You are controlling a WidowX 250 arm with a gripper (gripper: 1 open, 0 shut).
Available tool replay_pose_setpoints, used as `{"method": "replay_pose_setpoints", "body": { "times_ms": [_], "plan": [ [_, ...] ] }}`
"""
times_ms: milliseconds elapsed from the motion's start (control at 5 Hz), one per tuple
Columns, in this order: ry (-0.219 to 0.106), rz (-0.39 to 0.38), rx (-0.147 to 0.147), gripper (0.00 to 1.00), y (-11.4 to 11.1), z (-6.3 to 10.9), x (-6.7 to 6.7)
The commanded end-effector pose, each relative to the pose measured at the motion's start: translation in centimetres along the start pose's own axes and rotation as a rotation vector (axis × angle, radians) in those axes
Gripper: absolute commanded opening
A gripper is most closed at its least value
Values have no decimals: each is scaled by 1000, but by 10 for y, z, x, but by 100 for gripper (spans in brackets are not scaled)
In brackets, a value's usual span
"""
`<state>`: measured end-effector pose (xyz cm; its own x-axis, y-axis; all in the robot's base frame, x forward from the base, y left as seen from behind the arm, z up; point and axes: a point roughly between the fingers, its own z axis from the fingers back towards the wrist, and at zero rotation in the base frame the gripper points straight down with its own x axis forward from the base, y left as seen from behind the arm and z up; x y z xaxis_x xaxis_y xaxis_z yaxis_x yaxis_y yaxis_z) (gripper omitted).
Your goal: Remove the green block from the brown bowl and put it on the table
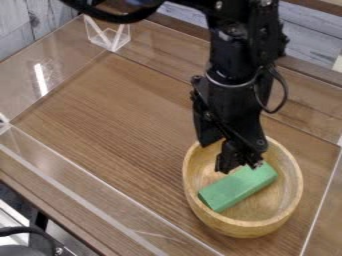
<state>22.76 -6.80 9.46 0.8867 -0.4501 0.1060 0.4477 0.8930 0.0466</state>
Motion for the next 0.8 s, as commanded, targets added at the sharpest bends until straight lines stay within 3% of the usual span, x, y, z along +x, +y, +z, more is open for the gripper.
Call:
{"method": "replay_pose_setpoints", "body": {
  "times_ms": [0, 400, 600],
  "plan": [
    [-18, -45, -3, 0, -3, 0, 1],
    [-3, 38, 11, 0, -4, -4, -1],
    [-3, -3, 10, 0, 4, -10, 0]
  ]
}}
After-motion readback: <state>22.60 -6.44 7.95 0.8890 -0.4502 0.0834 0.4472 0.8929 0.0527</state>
